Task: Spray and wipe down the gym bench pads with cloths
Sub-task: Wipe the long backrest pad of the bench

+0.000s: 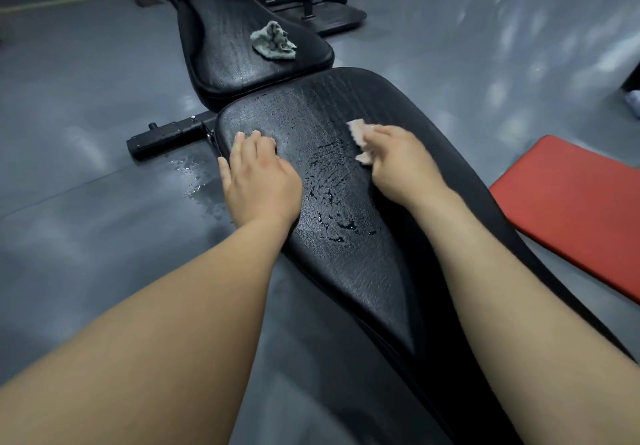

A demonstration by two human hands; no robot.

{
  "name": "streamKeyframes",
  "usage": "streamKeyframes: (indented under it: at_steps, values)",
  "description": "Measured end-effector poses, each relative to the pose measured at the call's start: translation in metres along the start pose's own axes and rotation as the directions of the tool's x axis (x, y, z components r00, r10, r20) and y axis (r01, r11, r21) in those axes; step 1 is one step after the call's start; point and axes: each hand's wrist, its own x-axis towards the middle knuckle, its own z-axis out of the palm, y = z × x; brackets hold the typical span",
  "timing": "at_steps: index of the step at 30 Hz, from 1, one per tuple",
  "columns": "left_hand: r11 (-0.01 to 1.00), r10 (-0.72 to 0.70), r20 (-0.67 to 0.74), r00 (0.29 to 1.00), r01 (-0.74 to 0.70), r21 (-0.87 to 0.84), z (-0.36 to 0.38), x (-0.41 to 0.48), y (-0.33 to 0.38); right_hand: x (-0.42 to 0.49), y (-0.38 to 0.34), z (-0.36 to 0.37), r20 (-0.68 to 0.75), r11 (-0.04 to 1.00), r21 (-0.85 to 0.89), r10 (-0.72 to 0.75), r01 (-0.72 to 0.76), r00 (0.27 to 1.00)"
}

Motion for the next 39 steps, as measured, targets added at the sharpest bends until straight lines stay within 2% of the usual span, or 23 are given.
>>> streamKeyframes:
  at_steps: [2,4,6,9,12,14,16,19,21,23,25,28,30,31,33,36,39]
  values:
    - [1.0,0.011,-0.042,0.999,-0.011,0.01,0.006,-0.003,-0.003,0.002,0.025,-0.009,-0.026,0.987,-0.04,0.153,-0.154,0.988]
    - [1.0,0.015,-0.051,0.999,-0.014,0.02,0.008,-0.003,-0.004,0.001,0.047,-0.018,-0.044,0.942,-0.076,0.325,-0.327,0.945]
    - [0.999,0.019,-0.051,0.999,-0.018,0.03,0.009,-0.004,-0.004,0.0,0.054,-0.021,-0.05,0.909,-0.084,0.406,-0.409,0.913]
    - [0.999,0.02,-0.051,0.999,-0.018,0.04,0.009,-0.004,-0.003,0.002,0.033,-0.014,-0.085,0.948,-0.078,0.303,-0.31,0.949]
    - [0.999,0.027,-0.06,0.998,-0.025,0.037,0.009,-0.004,-0.003,0.002,0.002,0.001,-0.047,0.998,-0.058,0.034,-0.037,0.998]
    - [0.999,0.03,-0.064,0.997,-0.028,0.033,0.008,-0.003,-0.004,0.003,-0.006,0.004,-0.003,0.999,0.0,-0.051,0.051,0.999]
    - [0.999,0.031,-0.072,0.997,-0.029,0.028,0.009,-0.003,-0.005,0.006,0.005,0.002,-0.001,1.0,0.028,0.011,-0.011,1.0]
    - [0.999,0.027,-0.082,0.996,-0.025,0.025,0.01,-0.004,-0.005,0.003,0.034,-0.008,-0.047,0.962,-0.006,0.273,-0.274,0.961]
    - [1.0,0.024,-0.083,0.996,-0.022,0.021,0.011,-0.004,-0.004,0.002,0.044,-0.01,-0.069,0.921,-0.047,0.384,-0.388,0.921]
    - [0.999,0.026,-0.087,0.996,-0.023,0.026,0.011,-0.003,-0.004,0.001,0.032,-0.007,-0.09,0.925,-0.077,0.366,-0.373,0.926]
    - [0.999,0.027,-0.092,0.995,-0.025,0.027,0.012,-0.003,-0.005,0.001,0.011,-0.001,-0.101,0.963,-0.09,0.245,-0.254,0.964]
    - [0.999,0.028,-0.086,0.996,-0.026,0.02,0.012,-0.003,-0.006,-0.001,-0.016,0.008,-0.033,0.998,-0.063,0.02,-0.022,0.999]
    - [0.999,0.03,-0.087,0.996,-0.028,0.016,0.011,-0.002,-0.006,0.001,-0.016,0.008,-0.032,0.999,-0.001,-0.043,0.042,0.999]
    - [0.999,0.031,-0.089,0.996,-0.029,0.015,0.011,-0.002,-0.006,0.003,-0.007,0.008,-0.041,1.0,0.022,-0.016,0.017,0.999]
    - [0.999,0.033,-0.092,0.995,-0.032,0.015,0.011,-0.003,-0.006,0.004,0.016,0.001,-0.057,0.992,-0.005,0.128,-0.129,0.99]
    - [0.999,0.034,-0.1,0.994,-0.032,0.017,0.012,-0.003,-0.006,0.001,0.041,-0.008,-0.096,0.942,-0.034,0.331,-0.335,0.939]
    - [0.999,0.027,-0.095,0.995,-0.025,0.023,0.012,-0.002,-0.005,0.004,0.02,-0.004,-0.105,0.947,-0.061,0.307,-0.315,0.946]
